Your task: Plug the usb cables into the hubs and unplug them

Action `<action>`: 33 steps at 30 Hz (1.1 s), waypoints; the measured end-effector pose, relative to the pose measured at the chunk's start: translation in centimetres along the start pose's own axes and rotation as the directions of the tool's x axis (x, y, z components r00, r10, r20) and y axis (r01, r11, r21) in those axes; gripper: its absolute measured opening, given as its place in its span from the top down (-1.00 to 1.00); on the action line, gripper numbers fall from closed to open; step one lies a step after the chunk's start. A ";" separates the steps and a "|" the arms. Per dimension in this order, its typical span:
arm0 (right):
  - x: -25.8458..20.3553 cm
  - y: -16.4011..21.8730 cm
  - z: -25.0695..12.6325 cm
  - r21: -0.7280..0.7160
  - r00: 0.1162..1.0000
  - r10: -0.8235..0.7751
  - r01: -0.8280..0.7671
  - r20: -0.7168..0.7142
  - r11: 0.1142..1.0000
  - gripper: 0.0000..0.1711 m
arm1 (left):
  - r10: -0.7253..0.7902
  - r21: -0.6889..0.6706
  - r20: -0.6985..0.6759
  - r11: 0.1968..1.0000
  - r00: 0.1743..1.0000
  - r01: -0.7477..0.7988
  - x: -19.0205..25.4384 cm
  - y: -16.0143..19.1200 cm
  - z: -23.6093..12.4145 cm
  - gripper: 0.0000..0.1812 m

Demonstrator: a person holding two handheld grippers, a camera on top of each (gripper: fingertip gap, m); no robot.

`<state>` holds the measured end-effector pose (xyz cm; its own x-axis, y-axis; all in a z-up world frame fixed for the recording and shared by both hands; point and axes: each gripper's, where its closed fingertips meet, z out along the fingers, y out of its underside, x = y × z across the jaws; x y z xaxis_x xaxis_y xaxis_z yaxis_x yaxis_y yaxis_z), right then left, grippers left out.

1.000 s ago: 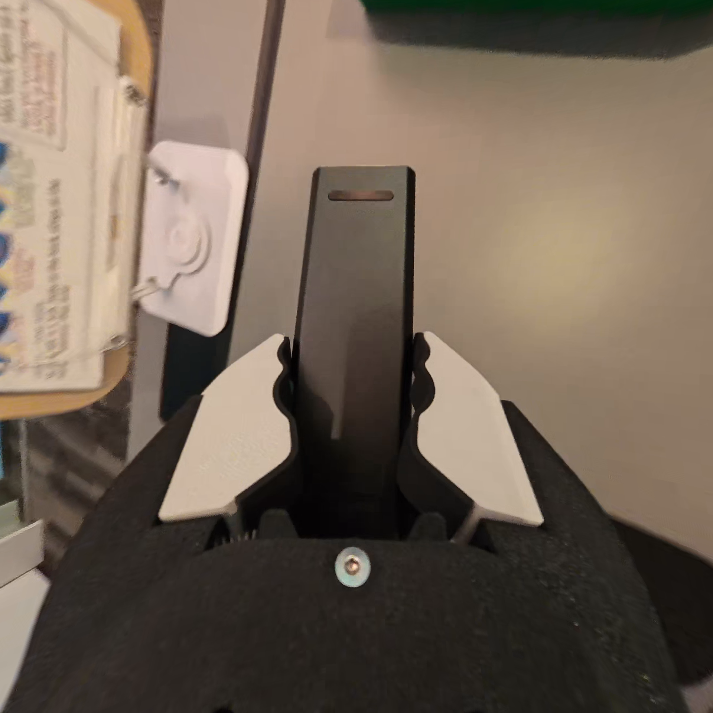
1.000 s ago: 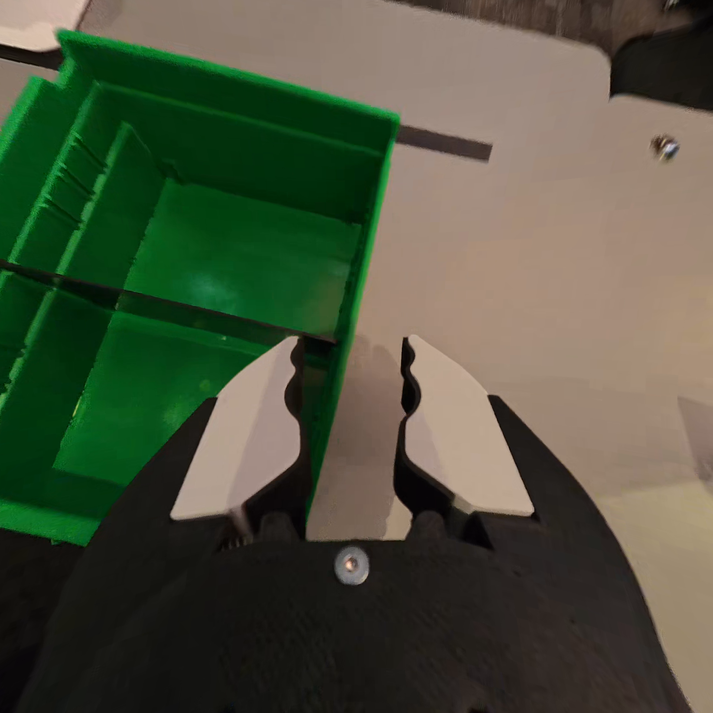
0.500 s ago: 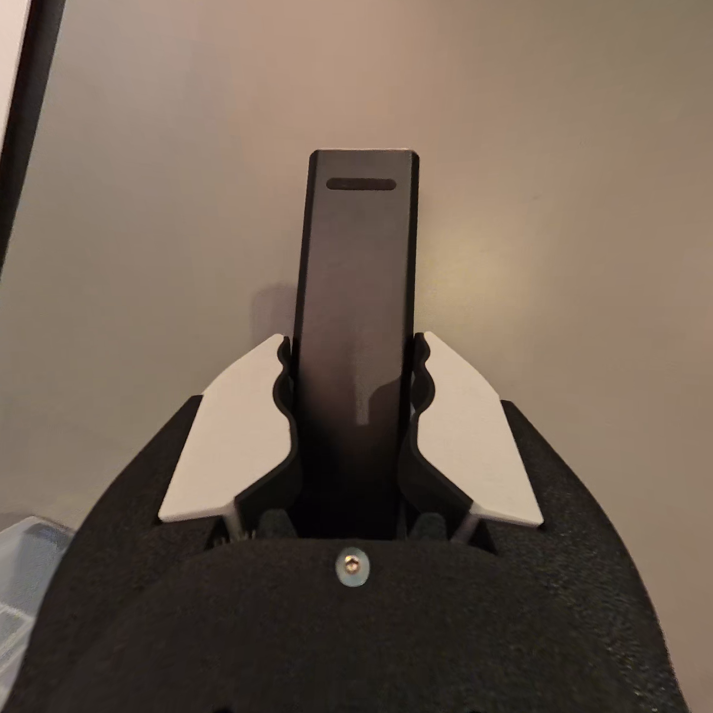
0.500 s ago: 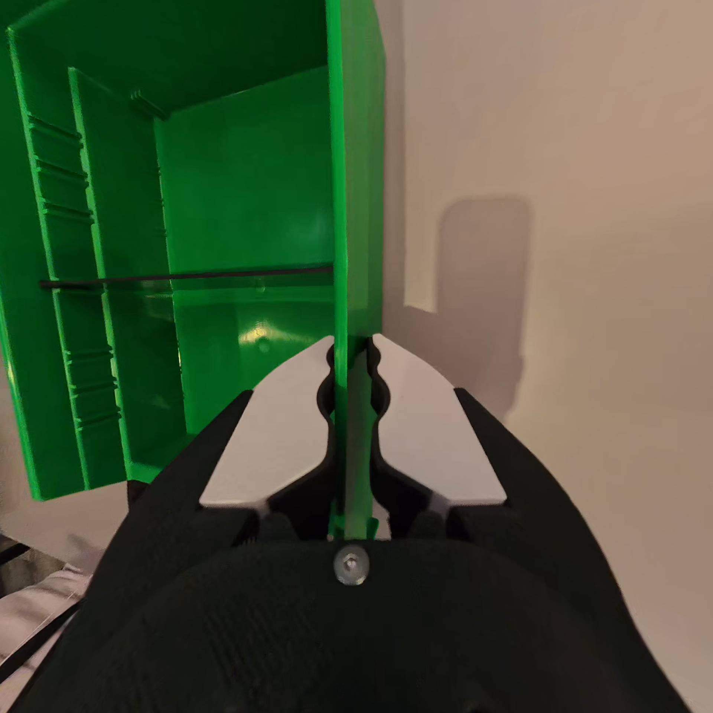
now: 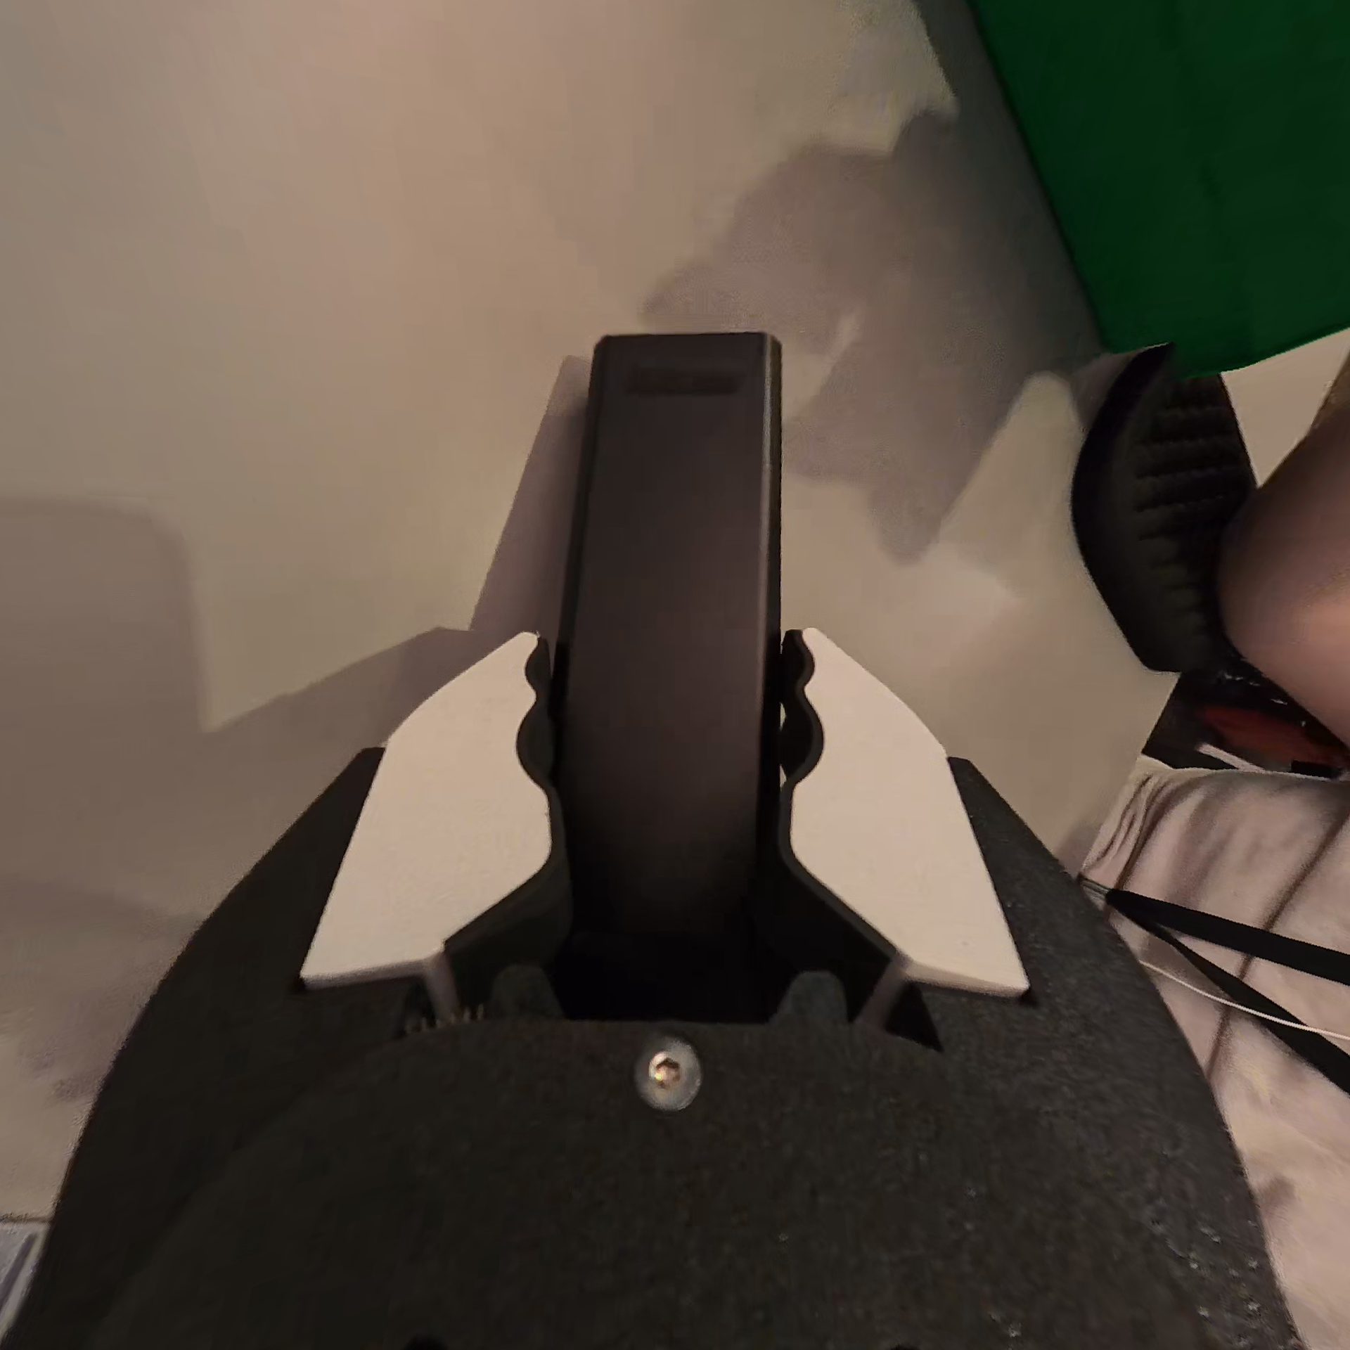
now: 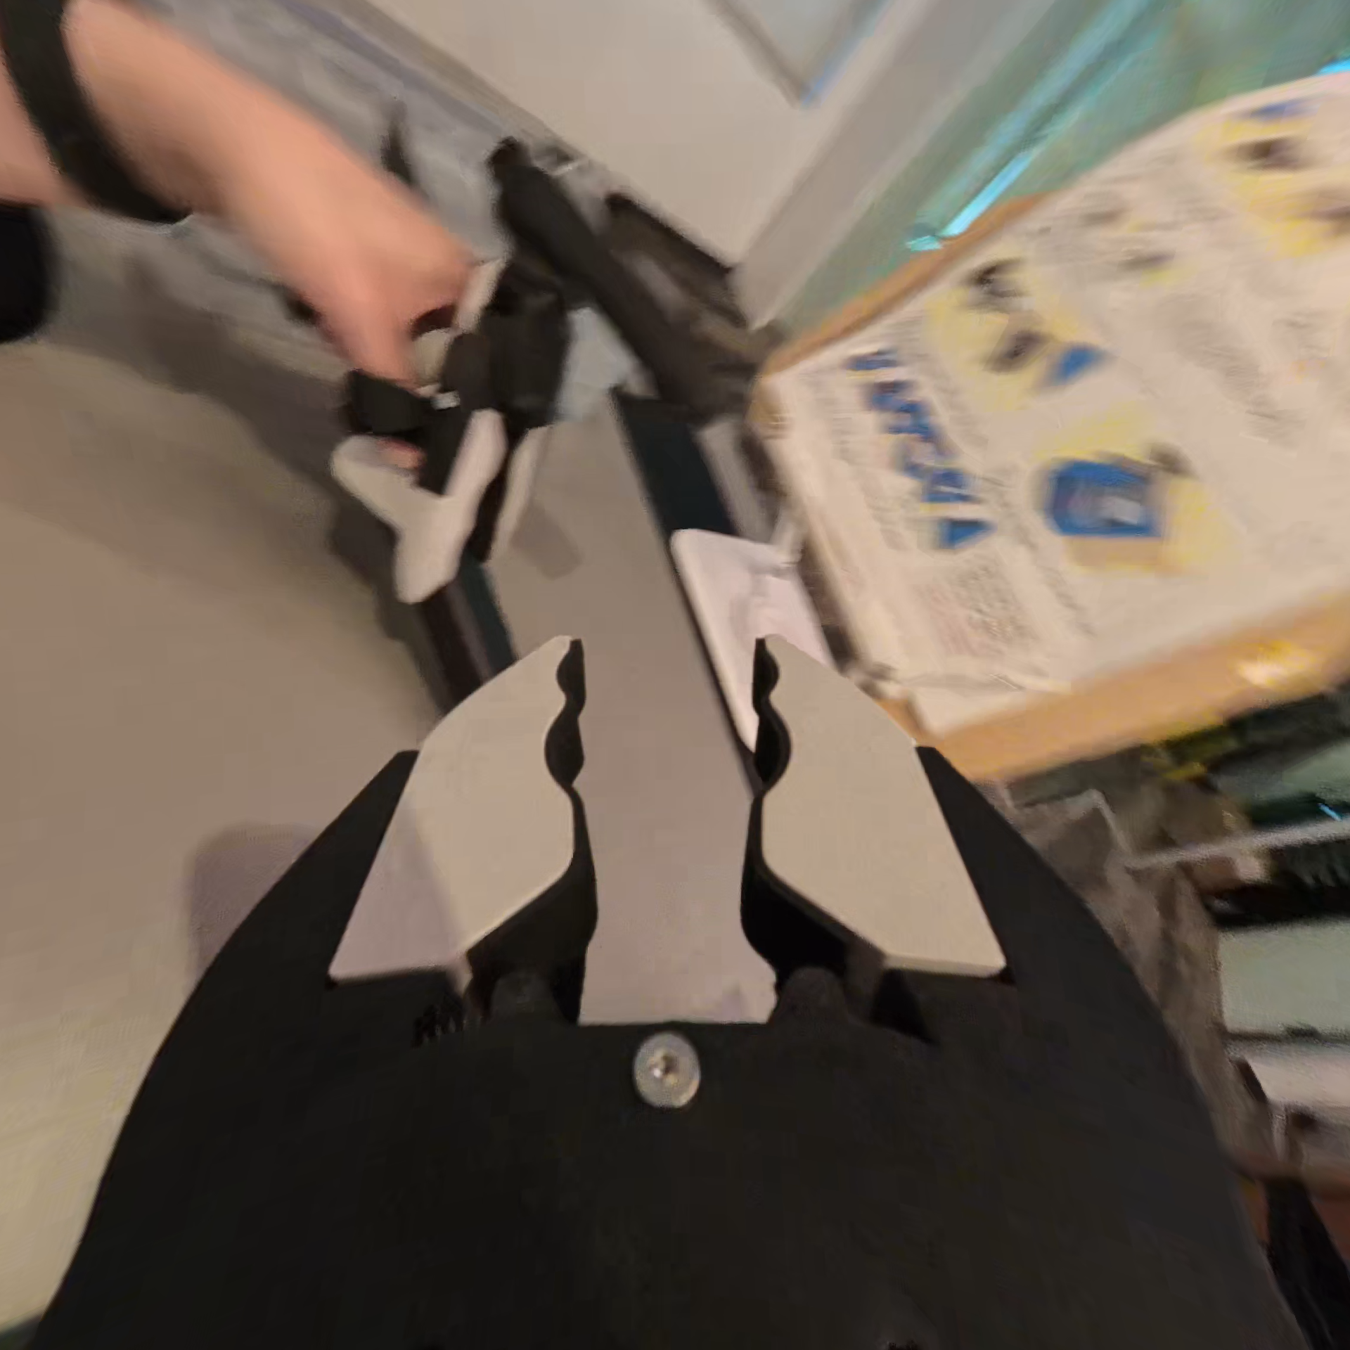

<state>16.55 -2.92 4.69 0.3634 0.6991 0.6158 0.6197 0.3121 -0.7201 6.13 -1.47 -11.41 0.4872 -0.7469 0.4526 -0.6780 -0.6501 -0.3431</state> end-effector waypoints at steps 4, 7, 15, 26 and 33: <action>-7.5 0.6 6.8 -0.151 0.961 -0.173 0.208 0.217 0.966 0.44 | 0.000 0.031 -0.033 1.000 0.999 0.001 1.1 0.0 -1.6 0.33; -9.8 1.3 9.7 -0.162 0.955 -0.157 0.201 0.250 0.966 0.33 | 0.022 0.057 -0.094 0.998 0.995 -0.017 2.1 0.0 -2.9 0.33; -10.1 2.5 10.5 -0.228 0.945 0.086 -0.012 0.317 0.974 0.63 | 0.187 0.231 -0.245 0.964 0.951 -0.130 5.2 -1.7 -6.5 0.44; -11.7 5.6 11.0 -0.379 0.668 0.593 -0.458 0.450 0.804 0.64 | 0.246 0.284 -0.149 0.939 0.958 -0.197 3.1 -1.0 -8.1 0.35; -11.7 6.4 11.1 -0.332 0.682 0.559 -0.449 0.472 0.829 0.64 | 0.312 0.025 0.045 0.949 0.949 -0.313 0.4 0.4 -2.3 0.38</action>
<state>8.56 -1.93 -10.67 0.2659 0.9547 -0.1333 0.5817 -0.2692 -0.7676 4.78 -1.64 -9.45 0.2756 -0.9178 0.2859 -0.7824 -0.3870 -0.4879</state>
